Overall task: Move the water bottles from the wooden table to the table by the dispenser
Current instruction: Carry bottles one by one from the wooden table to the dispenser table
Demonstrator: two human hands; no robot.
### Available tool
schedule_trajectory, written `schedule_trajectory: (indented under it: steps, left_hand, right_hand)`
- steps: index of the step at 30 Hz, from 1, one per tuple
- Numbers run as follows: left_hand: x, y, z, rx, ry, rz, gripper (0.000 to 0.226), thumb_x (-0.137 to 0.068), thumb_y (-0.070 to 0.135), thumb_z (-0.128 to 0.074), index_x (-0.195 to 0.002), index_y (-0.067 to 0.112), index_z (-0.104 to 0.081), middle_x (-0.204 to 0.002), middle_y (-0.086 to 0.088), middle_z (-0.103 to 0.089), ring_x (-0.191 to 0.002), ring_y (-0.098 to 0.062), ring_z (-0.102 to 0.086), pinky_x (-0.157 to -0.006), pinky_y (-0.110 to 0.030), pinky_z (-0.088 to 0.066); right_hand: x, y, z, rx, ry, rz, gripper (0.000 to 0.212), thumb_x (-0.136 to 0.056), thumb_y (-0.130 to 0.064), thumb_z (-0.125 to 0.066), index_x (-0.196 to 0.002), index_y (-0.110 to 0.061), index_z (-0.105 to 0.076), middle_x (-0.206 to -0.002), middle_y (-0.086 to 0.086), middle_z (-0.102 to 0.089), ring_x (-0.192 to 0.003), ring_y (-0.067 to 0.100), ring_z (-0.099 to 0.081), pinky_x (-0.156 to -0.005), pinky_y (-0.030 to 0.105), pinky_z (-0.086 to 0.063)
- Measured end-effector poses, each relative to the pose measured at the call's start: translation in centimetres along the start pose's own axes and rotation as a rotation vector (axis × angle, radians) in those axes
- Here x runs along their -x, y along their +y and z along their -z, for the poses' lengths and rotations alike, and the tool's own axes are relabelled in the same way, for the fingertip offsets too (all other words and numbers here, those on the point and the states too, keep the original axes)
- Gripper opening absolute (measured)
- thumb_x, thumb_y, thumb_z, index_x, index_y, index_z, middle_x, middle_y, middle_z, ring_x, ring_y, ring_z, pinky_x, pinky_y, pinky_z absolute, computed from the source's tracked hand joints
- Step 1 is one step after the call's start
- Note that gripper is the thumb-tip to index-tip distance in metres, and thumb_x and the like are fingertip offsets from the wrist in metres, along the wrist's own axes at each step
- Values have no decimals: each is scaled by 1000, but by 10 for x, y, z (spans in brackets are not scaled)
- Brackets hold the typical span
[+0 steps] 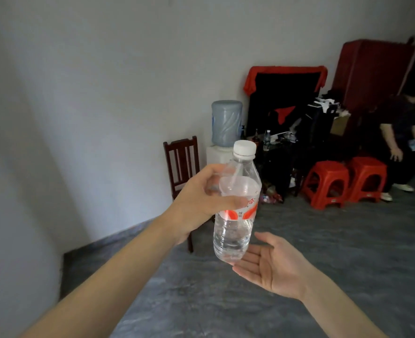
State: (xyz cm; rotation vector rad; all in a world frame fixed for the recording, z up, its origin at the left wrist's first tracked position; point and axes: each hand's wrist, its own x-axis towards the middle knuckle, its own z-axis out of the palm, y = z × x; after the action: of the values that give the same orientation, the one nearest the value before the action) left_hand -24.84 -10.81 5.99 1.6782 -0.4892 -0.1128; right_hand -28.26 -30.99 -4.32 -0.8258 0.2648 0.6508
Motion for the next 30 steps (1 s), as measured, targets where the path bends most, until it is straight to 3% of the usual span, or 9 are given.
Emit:
schedule_trajectory:
  steps: [5,13,21,30]
  left_hand:
    - [-34,-6,-24,21,-36,-8,54,-72,17,-93,-116,34,-66,-120,7,-73,-106,-17,-72,-87,-27,-60]
    - [-99,-25,-41,50,-29,-32,52,-72,25,-92,-115,42,-67,-120,15,-71,-103,-5,-71,-74,-14,-56]
    - [-200,-52,-32,64,-46,-35,59,-72,24,-90,-124,35,-65,-127,11,-69,-110,-12,-70,-90,-28,-56]
    - [-318,-89,10,47,-5,-44,58,-78,18,-87,-130,25,-62,-129,3,-67,-106,-15,-72,-94,-31,-59]
  right_hand:
    - [2,-24,25,-49,10,35,56,-101,-35,-41,-127,11,-60,-132,30,-60,-118,41,-62,-90,49,-57]
    - [-26,-65,60,-150,66,101,53,-100,-34,-43,-132,8,-53,-129,27,-63,-115,39,-65,-83,47,-60]
    - [-99,-133,82,-199,142,145,49,-101,-32,-42,-129,7,-55,-122,26,-67,-103,38,-71,-74,46,-62]
    - [-211,-222,94,-148,164,100,50,-100,-33,-41,-126,6,-58,-120,24,-69,-101,35,-72,-76,46,-62]
